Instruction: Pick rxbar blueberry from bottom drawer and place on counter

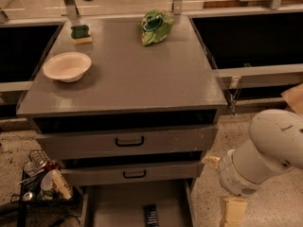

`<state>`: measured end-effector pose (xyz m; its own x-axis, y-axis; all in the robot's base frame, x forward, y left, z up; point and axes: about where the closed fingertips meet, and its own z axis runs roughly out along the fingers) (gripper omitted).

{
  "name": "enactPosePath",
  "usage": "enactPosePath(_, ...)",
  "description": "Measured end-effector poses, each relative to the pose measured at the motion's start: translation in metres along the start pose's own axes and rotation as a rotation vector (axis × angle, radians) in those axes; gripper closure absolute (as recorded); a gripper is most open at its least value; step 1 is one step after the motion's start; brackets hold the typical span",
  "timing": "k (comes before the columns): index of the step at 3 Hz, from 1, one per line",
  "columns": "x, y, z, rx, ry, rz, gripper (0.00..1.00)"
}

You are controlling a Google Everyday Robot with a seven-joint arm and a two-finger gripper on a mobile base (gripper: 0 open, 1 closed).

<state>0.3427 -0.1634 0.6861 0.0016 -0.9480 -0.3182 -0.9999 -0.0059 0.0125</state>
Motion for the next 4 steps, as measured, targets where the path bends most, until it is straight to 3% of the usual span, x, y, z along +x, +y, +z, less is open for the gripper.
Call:
enactPosePath(1, -0.010, -0.016, 0.033, 0.005, -0.096, 0.022, 0.00)
enactPosePath(3, -0.025, -0.038, 0.060, 0.016, -0.192, 0.042, 0.00)
enactPosePath(4, -0.025, -0.038, 0.061, 0.014, -0.193, 0.043, 0.00)
